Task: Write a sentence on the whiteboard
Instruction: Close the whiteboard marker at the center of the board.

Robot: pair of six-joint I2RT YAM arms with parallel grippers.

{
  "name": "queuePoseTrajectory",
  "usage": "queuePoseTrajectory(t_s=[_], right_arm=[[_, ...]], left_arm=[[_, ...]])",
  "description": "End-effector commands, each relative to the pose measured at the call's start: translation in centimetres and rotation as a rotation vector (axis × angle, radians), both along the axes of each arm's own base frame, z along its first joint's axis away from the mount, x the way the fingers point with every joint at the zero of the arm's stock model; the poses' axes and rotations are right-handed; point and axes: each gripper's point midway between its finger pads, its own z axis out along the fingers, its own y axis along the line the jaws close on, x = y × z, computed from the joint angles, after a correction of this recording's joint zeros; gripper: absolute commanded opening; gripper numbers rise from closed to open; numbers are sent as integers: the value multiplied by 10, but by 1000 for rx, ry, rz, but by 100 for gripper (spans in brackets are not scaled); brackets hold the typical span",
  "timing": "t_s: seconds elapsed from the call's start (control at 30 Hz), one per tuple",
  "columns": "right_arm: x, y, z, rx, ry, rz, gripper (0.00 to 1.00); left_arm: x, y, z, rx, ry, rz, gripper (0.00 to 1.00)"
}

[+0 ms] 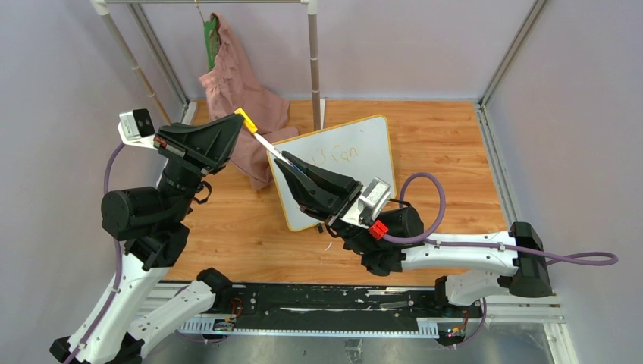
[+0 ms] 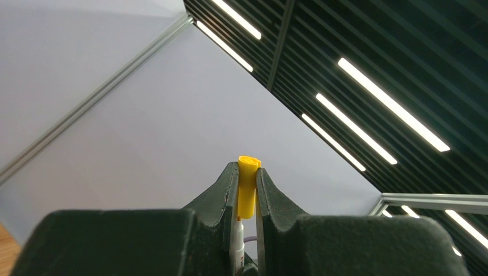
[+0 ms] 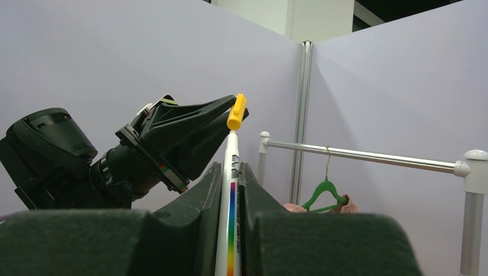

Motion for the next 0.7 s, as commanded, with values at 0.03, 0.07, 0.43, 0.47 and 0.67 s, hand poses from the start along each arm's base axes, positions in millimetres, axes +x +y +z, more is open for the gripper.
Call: queuePoseTrajectory(t_s=[0.03, 0.07, 0.43, 0.47, 0.67], right_arm=[[3, -14, 22, 76, -5, -9, 0], [3, -15, 23, 77, -6, -11, 0], [1, -18, 21, 77, -9, -4, 0], [1, -18, 21, 77, -8, -2, 0], [1, -20, 20, 78, -6, 0, 0]], left_arm=[[-11, 2, 5, -10, -36, -17, 0], [-11, 2, 5, -11, -37, -18, 0], [-11, 6, 6, -15, -43, 5, 0], [-11, 6, 7, -15, -45, 7, 0], [-11, 7, 10, -16, -51, 18, 0]])
